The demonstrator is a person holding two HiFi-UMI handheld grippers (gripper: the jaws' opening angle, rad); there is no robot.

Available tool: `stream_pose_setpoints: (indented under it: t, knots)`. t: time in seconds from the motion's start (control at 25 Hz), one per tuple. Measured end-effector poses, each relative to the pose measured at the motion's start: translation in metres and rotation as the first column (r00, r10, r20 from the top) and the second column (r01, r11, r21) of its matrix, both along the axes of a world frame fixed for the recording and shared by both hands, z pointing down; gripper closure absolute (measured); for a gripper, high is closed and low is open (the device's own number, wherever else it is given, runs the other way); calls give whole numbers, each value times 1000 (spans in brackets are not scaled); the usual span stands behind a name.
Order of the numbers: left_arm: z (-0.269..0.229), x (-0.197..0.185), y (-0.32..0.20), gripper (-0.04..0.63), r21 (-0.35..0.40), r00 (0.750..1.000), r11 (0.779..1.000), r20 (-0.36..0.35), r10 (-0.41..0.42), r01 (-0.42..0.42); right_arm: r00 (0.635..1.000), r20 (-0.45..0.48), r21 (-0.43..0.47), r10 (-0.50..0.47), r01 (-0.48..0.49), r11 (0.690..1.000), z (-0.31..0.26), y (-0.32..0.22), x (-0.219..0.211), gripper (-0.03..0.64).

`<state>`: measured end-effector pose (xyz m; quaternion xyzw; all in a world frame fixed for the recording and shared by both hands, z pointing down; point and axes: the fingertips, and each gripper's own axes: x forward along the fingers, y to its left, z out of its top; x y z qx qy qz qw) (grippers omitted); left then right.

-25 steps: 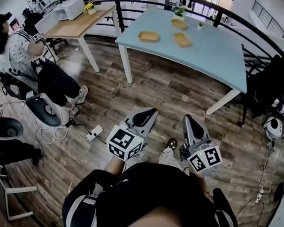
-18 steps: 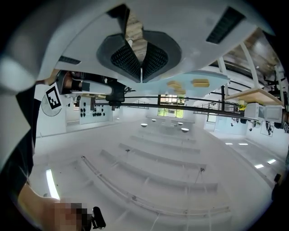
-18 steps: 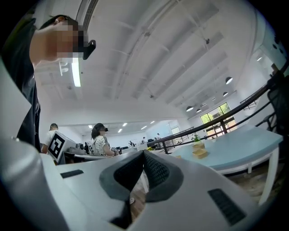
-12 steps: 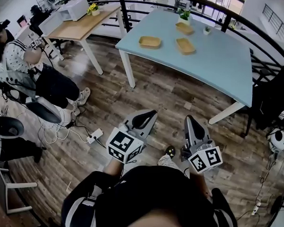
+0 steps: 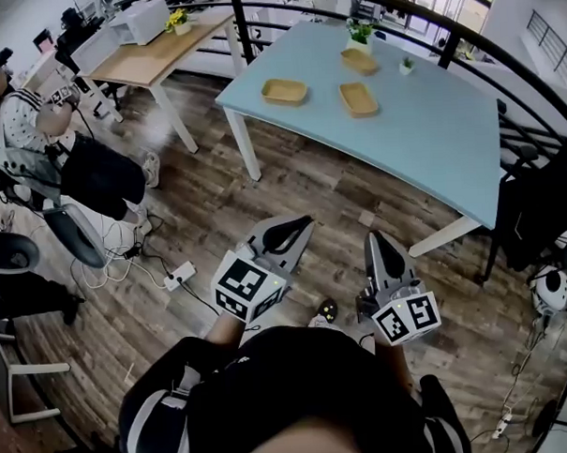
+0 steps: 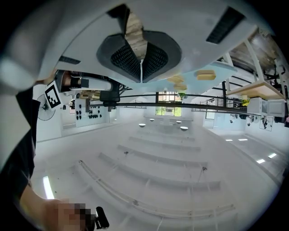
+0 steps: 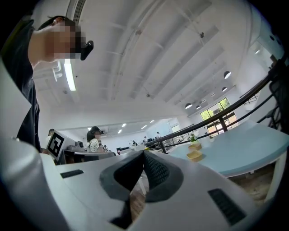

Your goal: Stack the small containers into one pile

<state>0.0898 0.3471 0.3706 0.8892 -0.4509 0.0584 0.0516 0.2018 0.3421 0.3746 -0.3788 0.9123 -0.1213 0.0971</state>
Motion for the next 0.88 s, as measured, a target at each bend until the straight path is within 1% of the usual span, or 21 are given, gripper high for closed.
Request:
stream_pose_setpoints:
  t: [0.28,0.52,0.76,0.88]
  knots:
    - [0,18,-31,574,-12,1000,1000,-14,-14,14,1000,5,-2,-7,7,1000,0,-29,21,615]
    - [7,36,-51,574,-16,1000,1000,-5,-12,12,1000,4,-10,-7,7,1000,6,-49,39,615]
    - [9,48,-63,574,-9,1000,1000,0,-26,26,1000,3,-6,-15,15,1000,8,-62,53,617]
    - [15,50,-62,574,-23,999,999,6,-32,32,1000,7,-17,-16,16,1000,13,-64,56,615]
